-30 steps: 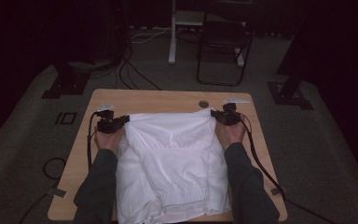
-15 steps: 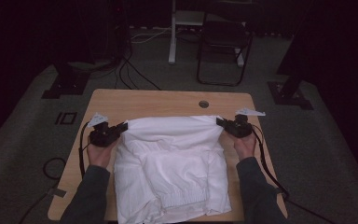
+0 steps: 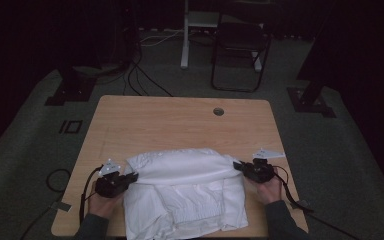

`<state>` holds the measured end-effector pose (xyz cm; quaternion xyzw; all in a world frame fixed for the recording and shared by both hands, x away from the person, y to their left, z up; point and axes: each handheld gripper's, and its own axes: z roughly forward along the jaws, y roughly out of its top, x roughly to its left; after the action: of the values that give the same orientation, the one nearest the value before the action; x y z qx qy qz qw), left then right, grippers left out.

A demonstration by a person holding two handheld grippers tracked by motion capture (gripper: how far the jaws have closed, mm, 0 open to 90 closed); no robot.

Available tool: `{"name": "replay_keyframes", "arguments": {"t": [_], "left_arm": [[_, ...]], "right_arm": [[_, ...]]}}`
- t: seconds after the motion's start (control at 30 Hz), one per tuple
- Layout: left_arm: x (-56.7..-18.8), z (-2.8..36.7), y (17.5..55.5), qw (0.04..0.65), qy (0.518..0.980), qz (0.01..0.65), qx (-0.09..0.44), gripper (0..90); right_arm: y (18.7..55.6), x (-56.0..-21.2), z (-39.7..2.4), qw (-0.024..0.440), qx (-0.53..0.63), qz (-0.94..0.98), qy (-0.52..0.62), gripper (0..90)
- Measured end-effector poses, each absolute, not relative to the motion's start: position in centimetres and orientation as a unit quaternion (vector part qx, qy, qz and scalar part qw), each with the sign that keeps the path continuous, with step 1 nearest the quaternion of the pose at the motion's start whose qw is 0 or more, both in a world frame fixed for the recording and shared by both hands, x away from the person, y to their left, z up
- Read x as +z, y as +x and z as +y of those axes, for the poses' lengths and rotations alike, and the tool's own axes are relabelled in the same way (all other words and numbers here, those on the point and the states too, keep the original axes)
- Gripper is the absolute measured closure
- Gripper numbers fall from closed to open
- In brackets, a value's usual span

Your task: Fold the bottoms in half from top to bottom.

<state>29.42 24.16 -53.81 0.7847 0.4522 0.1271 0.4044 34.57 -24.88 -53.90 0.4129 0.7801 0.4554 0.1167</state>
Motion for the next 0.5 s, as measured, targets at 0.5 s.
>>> {"name": "replay_keyframes", "arguments": {"t": [0.5], "left_arm": [[-54.9,21.7,34.9,0.336,0.796,0.464,0.197,84.6]], "right_arm": [[36.4,-56.2,-22.8,0.127,0.409,0.793,0.434,81.2]]}}
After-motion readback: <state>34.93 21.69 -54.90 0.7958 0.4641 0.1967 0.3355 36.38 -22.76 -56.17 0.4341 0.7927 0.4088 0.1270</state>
